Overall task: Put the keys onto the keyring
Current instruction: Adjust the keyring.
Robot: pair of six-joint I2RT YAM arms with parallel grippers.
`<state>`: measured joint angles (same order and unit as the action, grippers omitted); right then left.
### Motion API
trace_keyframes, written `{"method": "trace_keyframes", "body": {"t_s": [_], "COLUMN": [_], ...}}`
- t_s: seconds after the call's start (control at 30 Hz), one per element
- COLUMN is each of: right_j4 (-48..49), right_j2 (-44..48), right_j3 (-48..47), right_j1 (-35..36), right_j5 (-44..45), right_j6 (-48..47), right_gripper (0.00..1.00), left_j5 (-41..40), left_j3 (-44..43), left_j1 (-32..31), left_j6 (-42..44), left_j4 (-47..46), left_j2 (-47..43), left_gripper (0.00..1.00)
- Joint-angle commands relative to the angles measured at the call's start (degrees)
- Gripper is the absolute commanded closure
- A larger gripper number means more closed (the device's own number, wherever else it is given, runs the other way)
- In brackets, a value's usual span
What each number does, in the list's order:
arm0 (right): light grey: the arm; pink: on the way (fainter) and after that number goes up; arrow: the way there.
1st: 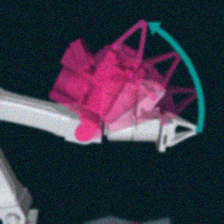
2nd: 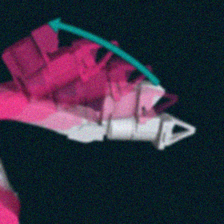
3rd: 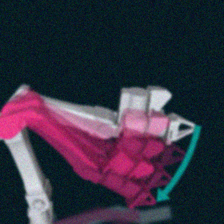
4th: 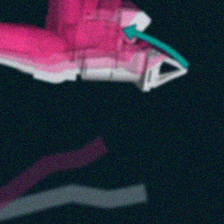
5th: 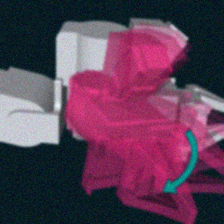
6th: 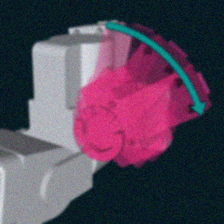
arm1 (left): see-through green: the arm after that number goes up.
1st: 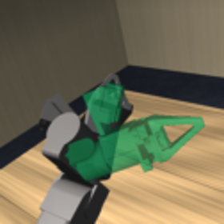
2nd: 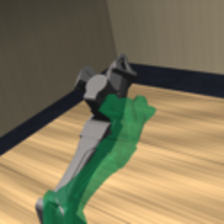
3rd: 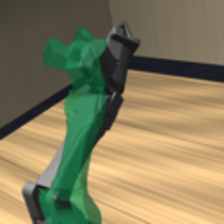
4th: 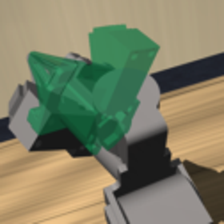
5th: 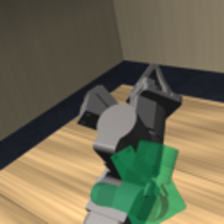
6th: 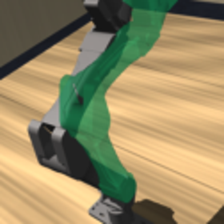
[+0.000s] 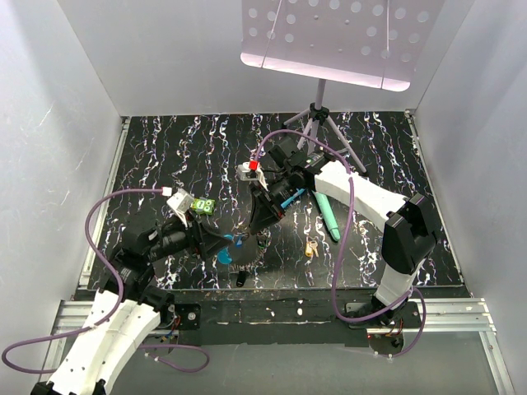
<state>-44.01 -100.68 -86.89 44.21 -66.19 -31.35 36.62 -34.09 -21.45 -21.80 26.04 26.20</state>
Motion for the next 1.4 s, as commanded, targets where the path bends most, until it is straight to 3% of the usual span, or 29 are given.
{"method": "trace_keyframes", "body": {"t_s": [0.0,0.23,0.43,0.73,0.83,0.97,1.17,1.37], "right_j4": [-0.6,0.0,-0.1,-0.1,-0.2,-0.1,0.0,0.1], "right_j2": [2.8,2.7,2.2,1.5,1.5,1.5,1.1,0.7], "right_j3": [-2.8,-2.8,-2.9,-3.2,-3.3,-3.2,-3.3,-3.3], "right_j1": [-0.2,-0.2,-0.2,-0.2,-0.1,-0.2,-0.2,-0.2], "right_j5": [-4.6,-4.9,-4.7,-4.5,-4.5,-4.5,-4.0,-3.1], "right_j6": [0.9,1.5,1.6,1.8,1.9,2.0,2.1,2.4], "right_gripper": [0.94,0.94,0.94,0.94,0.94,0.94,0.94,0.94], "left_j5": [0.1,3.0,5.9,6.6,7.1,7.2,7.8,6.3], "left_j3": [0.4,-1.9,-1.0,-0.5,-0.5,-0.5,-0.7,-1.7], "left_j1": [0.0,0.0,0.0,-0.1,0.0,0.0,0.0,-0.2], "left_j6": [3.9,3.7,0.2,-1.8,-2.2,-2.3,-2.4,-2.4], "left_j4": [-5.1,-8.1,-10.7,-11.5,-11.5,-11.1,-11.0,-10.8], "left_j2": [1.8,8.3,8.7,8.6,9.7,10.9,11.3,10.8], "left_gripper": [0.43,0.46,0.61,0.67,0.76,0.8,1.0,1.0]}}
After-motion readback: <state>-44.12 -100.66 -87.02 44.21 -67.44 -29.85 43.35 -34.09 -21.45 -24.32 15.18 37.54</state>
